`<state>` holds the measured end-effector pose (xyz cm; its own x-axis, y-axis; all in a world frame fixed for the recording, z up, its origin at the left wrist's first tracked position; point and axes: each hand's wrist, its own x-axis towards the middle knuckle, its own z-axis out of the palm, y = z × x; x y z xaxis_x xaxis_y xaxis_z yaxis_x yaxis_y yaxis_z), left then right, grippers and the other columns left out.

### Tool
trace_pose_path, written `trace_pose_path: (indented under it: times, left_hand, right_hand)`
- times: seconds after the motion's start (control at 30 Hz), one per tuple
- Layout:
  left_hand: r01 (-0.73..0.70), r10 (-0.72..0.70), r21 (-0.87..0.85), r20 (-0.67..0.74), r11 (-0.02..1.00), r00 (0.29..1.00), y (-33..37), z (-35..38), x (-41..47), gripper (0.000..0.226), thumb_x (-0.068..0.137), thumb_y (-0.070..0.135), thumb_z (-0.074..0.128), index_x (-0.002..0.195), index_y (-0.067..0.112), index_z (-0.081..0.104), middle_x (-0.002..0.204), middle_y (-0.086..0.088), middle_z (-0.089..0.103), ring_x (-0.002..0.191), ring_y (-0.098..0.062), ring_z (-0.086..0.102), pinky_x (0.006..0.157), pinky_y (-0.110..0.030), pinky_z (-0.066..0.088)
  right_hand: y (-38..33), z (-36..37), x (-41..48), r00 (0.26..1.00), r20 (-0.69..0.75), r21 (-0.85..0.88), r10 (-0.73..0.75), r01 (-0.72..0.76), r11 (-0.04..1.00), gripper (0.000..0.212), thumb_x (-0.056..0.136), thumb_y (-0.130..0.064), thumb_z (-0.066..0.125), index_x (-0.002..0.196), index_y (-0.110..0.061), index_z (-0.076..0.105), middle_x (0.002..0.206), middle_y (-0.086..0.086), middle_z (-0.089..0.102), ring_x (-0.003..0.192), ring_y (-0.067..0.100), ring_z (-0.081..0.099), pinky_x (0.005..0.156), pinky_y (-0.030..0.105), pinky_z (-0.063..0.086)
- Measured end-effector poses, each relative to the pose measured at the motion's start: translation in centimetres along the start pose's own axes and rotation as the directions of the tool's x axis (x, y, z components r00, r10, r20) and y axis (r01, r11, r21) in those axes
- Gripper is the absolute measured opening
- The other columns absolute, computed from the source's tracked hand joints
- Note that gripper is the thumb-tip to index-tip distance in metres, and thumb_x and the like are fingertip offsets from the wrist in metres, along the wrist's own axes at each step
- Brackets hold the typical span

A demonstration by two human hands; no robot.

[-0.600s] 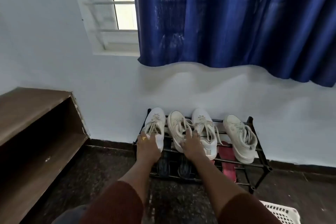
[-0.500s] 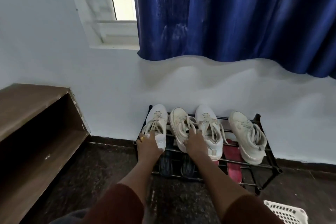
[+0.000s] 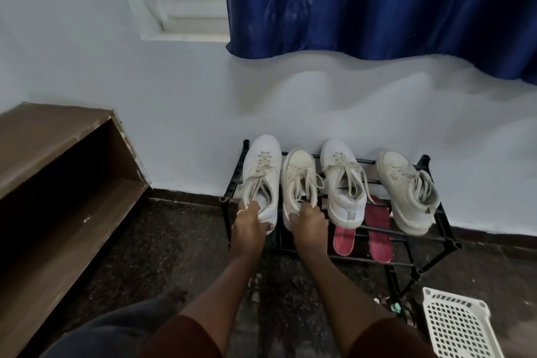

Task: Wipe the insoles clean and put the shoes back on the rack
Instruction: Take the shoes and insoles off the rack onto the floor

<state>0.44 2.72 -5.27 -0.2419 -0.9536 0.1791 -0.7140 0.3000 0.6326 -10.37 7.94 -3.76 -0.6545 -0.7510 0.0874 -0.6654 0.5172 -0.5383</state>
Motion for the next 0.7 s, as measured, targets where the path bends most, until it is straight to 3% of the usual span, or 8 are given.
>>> trace_pose_path:
  times: [0.13, 0.27, 0.43, 0.6, 0.7]
  left_hand:
    - [-0.058, 0.059, 0.034, -0.006, 0.998, 0.998, -0.2, -1.4, -4.2, 0.039, 0.072, 0.017, 0.079, 0.102, 0.004, 0.057, 0.122, -0.016, 0.055, 0.096, -0.034, 0.060, 0.076, -0.040, 0.048]
    - [-0.090, 0.090, -0.035, -0.008, 0.995, 0.996, -1.0, -2.5, -9.4, 0.042, 0.067, 0.018, 0.083, 0.099, 0.001, 0.061, 0.116, -0.017, 0.060, 0.093, -0.037, 0.062, 0.077, -0.045, 0.051]
    - [-0.078, 0.079, -0.029, 0.036, 0.997, 0.996, -3.3, -2.9, -16.1, 0.042, 0.065, 0.019, 0.084, 0.093, -0.004, 0.063, 0.102, -0.022, 0.064, 0.083, -0.041, 0.063, 0.068, -0.044, 0.049]
    - [-0.219, 0.218, 0.022, 0.067, 0.975, 0.974, -6.1, -2.3, -20.8, 0.046, 0.043, 0.018, 0.094, 0.071, -0.001, 0.063, 0.066, -0.015, 0.064, 0.048, -0.033, 0.062, 0.038, -0.026, 0.043]
    - [-0.160, 0.155, 0.032, 0.127, 0.987, 0.980, -8.2, -0.9, -22.2, 0.049, 0.037, 0.016, 0.095, 0.069, 0.001, 0.062, 0.059, -0.013, 0.064, 0.047, -0.034, 0.062, 0.037, -0.030, 0.044]
  right_hand:
    - [0.8, -0.3, -5.0, 0.999, -0.037, -0.037, -0.011, 0.010, 0.999, 0.029, 0.094, -0.025, 0.047, 0.112, -0.003, 0.054, 0.106, 0.018, 0.057, 0.089, 0.033, 0.062, 0.069, 0.034, 0.047]
    - [1.8, -0.4, -10.6, 0.999, -0.031, -0.011, -0.024, 0.023, 1.000, 0.035, 0.095, -0.028, 0.048, 0.119, -0.002, 0.052, 0.110, 0.019, 0.056, 0.090, 0.035, 0.062, 0.070, 0.036, 0.048]
    - [3.3, 0.4, -17.3, 0.999, 0.041, -0.047, 0.002, 0.000, 0.999, 0.034, 0.096, -0.028, 0.046, 0.116, -0.001, 0.054, 0.118, 0.023, 0.054, 0.090, 0.037, 0.064, 0.071, 0.039, 0.050]
    - [5.3, 2.0, -21.5, 0.992, 0.123, -0.124, 0.038, -0.023, 0.992, 0.034, 0.098, -0.034, 0.039, 0.116, -0.008, 0.051, 0.120, 0.014, 0.052, 0.092, 0.029, 0.063, 0.072, 0.032, 0.049]
    - [6.9, 3.5, -23.0, 0.979, 0.186, -0.107, 0.078, -0.059, 0.992, 0.037, 0.097, -0.039, 0.040, 0.114, -0.009, 0.053, 0.116, 0.013, 0.054, 0.092, 0.030, 0.063, 0.072, 0.032, 0.048]
